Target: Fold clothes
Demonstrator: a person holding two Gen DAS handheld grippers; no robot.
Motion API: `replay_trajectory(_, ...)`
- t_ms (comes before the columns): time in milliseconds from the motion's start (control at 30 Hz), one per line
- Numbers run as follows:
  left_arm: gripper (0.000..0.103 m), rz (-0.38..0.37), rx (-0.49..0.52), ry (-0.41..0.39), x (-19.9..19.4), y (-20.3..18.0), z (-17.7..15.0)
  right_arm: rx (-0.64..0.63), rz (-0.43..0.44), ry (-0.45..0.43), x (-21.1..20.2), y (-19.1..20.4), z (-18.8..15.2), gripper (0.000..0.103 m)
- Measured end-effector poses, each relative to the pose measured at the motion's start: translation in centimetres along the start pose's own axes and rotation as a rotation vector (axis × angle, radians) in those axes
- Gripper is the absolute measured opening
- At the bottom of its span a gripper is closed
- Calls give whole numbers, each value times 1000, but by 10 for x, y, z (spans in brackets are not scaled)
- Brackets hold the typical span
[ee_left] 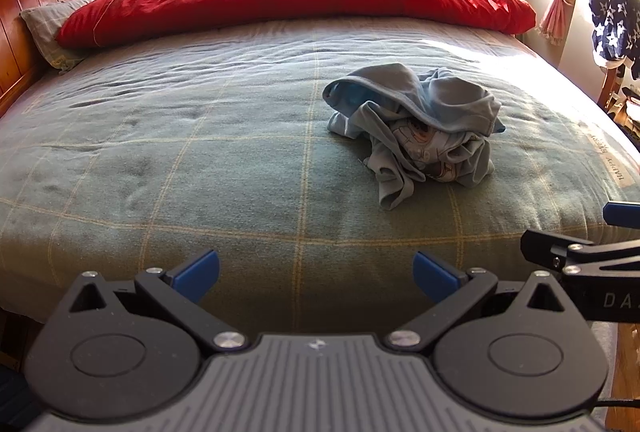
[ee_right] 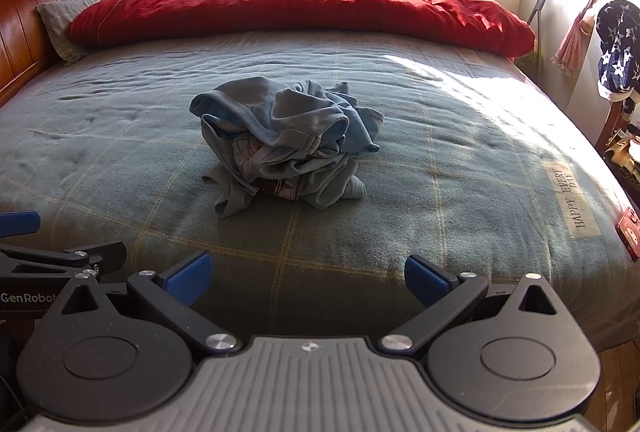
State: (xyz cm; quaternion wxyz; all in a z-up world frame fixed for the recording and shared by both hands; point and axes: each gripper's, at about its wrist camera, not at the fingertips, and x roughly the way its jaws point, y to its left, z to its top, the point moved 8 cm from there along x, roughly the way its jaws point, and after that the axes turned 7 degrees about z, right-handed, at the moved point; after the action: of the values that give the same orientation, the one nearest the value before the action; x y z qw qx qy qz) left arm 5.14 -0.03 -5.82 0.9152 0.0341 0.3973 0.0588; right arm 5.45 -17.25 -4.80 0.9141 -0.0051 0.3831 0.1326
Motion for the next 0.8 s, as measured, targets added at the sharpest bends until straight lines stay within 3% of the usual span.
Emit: replay_trajectory(800,102,-5,-1,-3,0,-1,1,-3,-2,3,1,-3,1,103)
